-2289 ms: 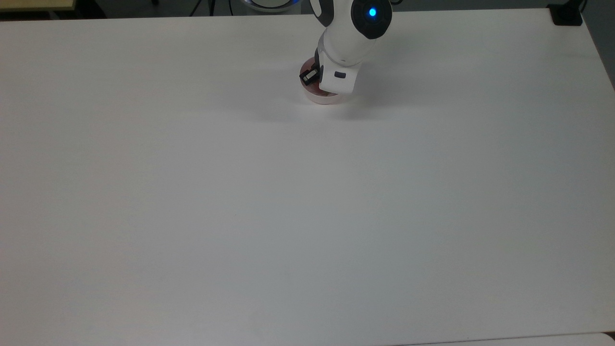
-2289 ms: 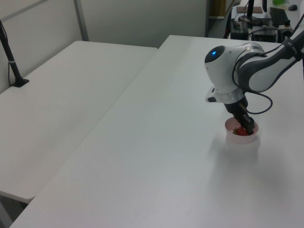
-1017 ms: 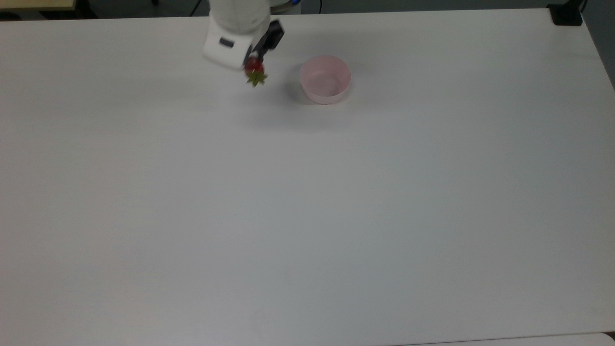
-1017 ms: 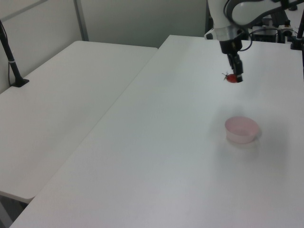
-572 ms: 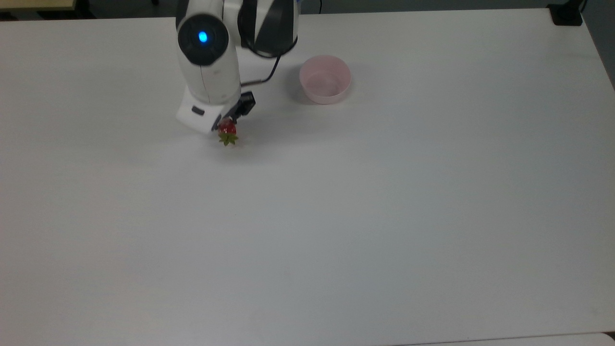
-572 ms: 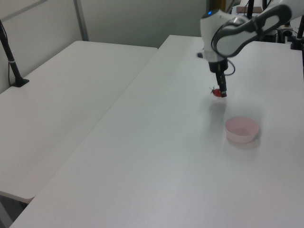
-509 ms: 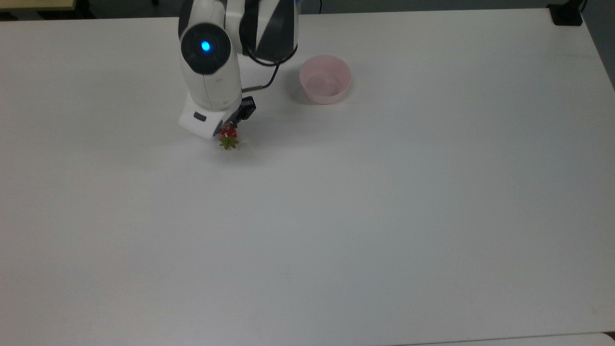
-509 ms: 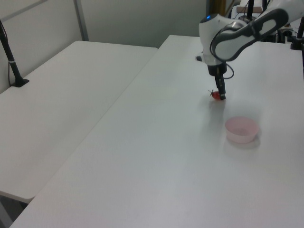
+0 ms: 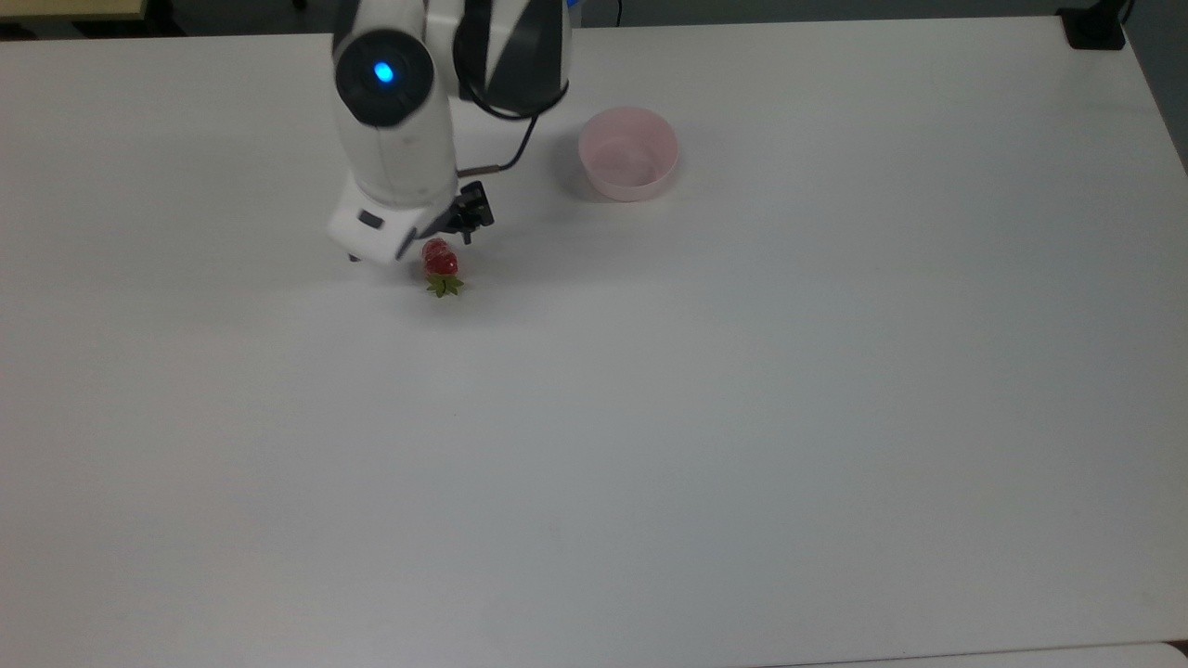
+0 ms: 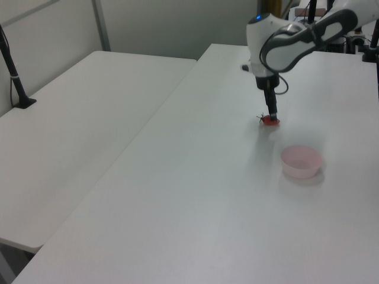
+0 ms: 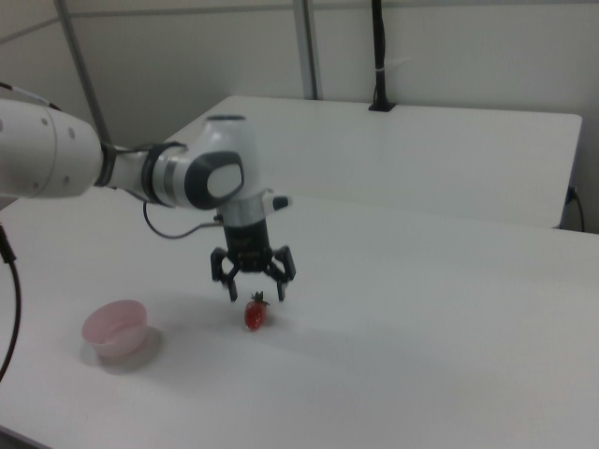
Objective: Pick up strawberry from bowl
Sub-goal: 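Lower the strawberry onto the table beside the bowl and open the gripper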
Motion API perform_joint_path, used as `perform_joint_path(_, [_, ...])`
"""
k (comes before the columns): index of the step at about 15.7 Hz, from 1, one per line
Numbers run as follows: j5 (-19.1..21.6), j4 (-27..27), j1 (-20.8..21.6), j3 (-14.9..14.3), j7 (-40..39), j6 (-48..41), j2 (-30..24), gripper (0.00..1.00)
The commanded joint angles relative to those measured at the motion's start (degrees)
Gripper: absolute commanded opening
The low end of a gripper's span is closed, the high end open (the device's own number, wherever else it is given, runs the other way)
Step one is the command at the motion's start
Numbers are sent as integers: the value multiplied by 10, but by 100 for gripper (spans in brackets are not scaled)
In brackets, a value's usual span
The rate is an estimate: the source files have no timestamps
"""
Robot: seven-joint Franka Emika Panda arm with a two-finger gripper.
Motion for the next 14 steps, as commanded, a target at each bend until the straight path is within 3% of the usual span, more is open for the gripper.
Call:
perform_joint_path(1, [7, -9, -51, 37, 39, -15, -114, 100])
perform_joint_path(4, [7, -6, -114, 78, 86, -43, -186, 100])
perform_joint_path(6, [5, -2, -125, 100, 97, -119, -214, 100])
perform_joint_path(10, [6, 40, -144, 139, 155, -155, -212, 100])
perform_joint_path(14, [10, 55, -146, 159, 174, -194, -216, 100])
